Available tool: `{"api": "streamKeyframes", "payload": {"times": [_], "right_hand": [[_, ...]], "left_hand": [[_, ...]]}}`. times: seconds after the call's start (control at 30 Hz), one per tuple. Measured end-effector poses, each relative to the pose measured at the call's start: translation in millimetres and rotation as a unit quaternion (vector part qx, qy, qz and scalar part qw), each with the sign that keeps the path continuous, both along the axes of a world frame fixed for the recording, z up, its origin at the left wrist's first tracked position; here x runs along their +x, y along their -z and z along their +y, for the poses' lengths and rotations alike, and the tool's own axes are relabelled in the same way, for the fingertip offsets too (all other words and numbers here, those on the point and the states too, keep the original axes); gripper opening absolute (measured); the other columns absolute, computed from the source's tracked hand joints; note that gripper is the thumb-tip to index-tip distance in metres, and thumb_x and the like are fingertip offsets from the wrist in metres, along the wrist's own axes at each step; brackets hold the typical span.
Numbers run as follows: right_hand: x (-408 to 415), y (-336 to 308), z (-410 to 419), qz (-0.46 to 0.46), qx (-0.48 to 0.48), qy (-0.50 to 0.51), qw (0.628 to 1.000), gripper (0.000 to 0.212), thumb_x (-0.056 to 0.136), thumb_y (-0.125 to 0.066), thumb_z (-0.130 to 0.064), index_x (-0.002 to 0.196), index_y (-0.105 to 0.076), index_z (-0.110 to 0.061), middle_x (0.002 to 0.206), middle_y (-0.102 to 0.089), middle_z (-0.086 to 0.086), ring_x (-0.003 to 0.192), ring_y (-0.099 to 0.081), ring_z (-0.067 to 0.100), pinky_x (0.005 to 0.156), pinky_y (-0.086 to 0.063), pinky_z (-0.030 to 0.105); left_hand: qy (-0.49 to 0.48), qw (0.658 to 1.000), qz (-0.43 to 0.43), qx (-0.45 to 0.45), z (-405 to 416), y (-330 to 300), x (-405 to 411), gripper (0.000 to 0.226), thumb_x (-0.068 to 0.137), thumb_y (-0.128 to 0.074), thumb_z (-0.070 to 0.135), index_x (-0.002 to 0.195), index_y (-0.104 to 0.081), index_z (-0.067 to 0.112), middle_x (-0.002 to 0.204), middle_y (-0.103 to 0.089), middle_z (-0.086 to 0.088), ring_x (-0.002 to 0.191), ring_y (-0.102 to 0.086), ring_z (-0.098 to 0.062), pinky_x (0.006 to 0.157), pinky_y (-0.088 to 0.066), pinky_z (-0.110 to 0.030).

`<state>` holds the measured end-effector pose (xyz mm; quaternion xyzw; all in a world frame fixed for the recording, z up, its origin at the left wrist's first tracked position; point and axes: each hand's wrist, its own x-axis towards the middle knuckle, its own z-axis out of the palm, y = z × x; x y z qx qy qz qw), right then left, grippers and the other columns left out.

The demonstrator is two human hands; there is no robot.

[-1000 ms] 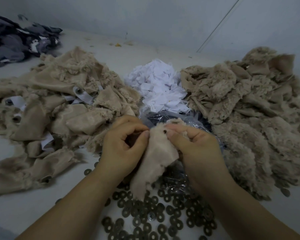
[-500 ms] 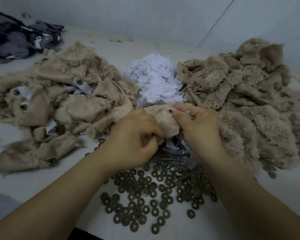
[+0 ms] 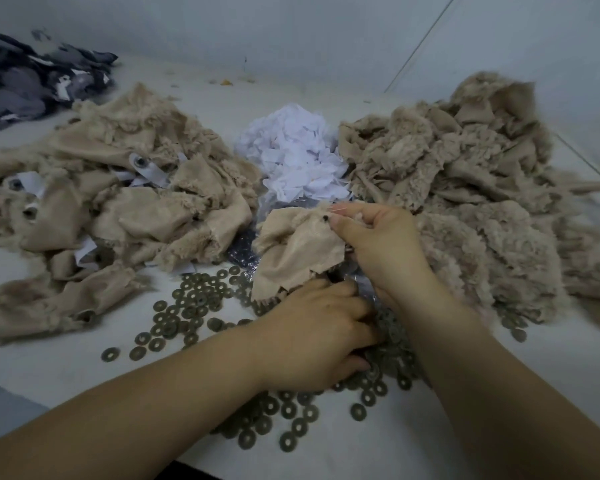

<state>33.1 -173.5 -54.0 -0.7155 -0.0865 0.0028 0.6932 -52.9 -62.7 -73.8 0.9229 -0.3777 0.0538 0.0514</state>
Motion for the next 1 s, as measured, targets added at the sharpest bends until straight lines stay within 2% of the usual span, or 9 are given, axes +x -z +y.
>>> {"api": "streamKeyframes", "payload": {"times": [0.07,0.2,0.27,0.37,0.5,0.63,0.8,0.93,1.0], "right_hand": [[1.1,1.3,-0.2,0.002,-0.005,-0.006,1.000,0.015,0.089,-0.072,-0.008,0.080,-0.075,-0.020,0.081,-0.077,0.006,0.076,-0.073,0.019,0.060,-0.057,0.024],[2.1,6.0,1.1,0.005,-0.022,-0.007,1.000,0.018,0.089,-0.071,-0.007,0.079,-0.074,-0.021,0.097,-0.076,0.008,0.098,-0.071,0.025,0.088,-0.059,0.044],[1.2,6.5,0.7,0.003,-0.028,-0.010,1.000,0.018,0.089,-0.071,-0.007,0.079,-0.074,-0.022,0.100,-0.075,0.006,0.101,-0.070,0.024,0.092,-0.058,0.046],[0.7,7.2,0.1,0.002,-0.027,-0.008,1.000,0.017,0.089,-0.072,-0.009,0.079,-0.074,-0.023,0.097,-0.075,0.005,0.099,-0.071,0.022,0.091,-0.058,0.044],[1.7,8.2,-0.4,-0.005,-0.028,-0.012,1.000,0.016,0.089,-0.072,-0.010,0.080,-0.075,-0.023,0.092,-0.077,0.005,0.096,-0.072,0.024,0.084,-0.059,0.039],[6.0,5.3,-6.1,0.008,-0.027,-0.031,0.999,0.018,0.089,-0.072,-0.009,0.078,-0.077,-0.022,0.088,-0.078,0.002,0.084,-0.073,0.020,0.068,-0.059,0.029],[9.9,2.3,-11.1,0.009,-0.047,-0.030,0.998,0.012,0.088,-0.072,-0.008,0.082,-0.077,-0.017,0.087,-0.078,0.004,0.081,-0.074,0.021,0.073,-0.062,0.036],[10.5,0.9,-13.5,0.008,-0.053,-0.034,0.998,0.015,0.088,-0.073,-0.007,0.080,-0.077,-0.019,0.087,-0.078,0.003,0.083,-0.075,0.026,0.075,-0.063,0.040],[9.9,1.1,-13.1,0.006,-0.058,-0.034,0.998,0.015,0.088,-0.073,-0.007,0.080,-0.077,-0.019,0.087,-0.078,0.002,0.081,-0.075,0.023,0.074,-0.063,0.041]], "left_hand": [[-0.020,1.000,-0.001,0.012,-4.3,1.6,2.1,0.041,0.094,-0.045,0.054,0.125,-0.062,0.033,0.118,-0.056,0.010,0.114,-0.041,-0.013,0.089,-0.036,-0.033],[-0.027,1.000,0.015,0.006,-7.8,0.3,7.3,0.030,0.093,-0.051,0.049,0.111,-0.068,0.033,0.110,-0.059,0.011,0.112,-0.042,-0.014,0.090,-0.040,-0.037],[-0.027,0.999,0.017,0.003,-9.1,2.3,7.8,0.023,0.094,-0.052,0.040,0.106,-0.069,0.031,0.108,-0.060,0.011,0.111,-0.043,-0.014,0.091,-0.041,-0.036],[-0.036,0.999,0.007,-0.001,-8.3,7.7,5.8,0.020,0.094,-0.051,0.030,0.105,-0.069,0.032,0.107,-0.060,0.012,0.108,-0.044,-0.013,0.089,-0.041,-0.034],[-0.034,0.999,-0.013,-0.038,-15.1,8.6,3.5,0.026,0.095,-0.050,0.034,0.115,-0.065,0.030,0.108,-0.065,0.009,0.106,-0.051,-0.016,0.086,-0.043,-0.035],[-0.006,0.998,-0.059,0.023,-30.5,10.5,4.6,0.026,0.095,-0.047,0.037,0.112,-0.066,0.032,0.103,-0.065,0.010,0.101,-0.055,-0.016,0.078,-0.038,-0.032],[0.003,0.997,-0.051,0.057,-33.8,5.9,2.6,0.033,0.087,-0.040,0.018,0.103,-0.068,0.027,0.095,-0.065,0.009,0.093,-0.057,-0.016,0.076,-0.038,-0.029],[0.023,0.998,-0.047,0.017,-29.6,4.7,-0.2,0.025,0.087,-0.046,0.014,0.091,-0.071,0.020,0.087,-0.067,0.004,0.086,-0.060,-0.018,0.076,-0.047,-0.032],[0.021,0.997,-0.072,0.003,-26.7,6.5,-1.9,0.030,0.090,-0.043,0.017,0.096,-0.072,0.022,0.091,-0.065,0.006,0.091,-0.058,-0.016,0.079,-0.046,-0.030]]}}
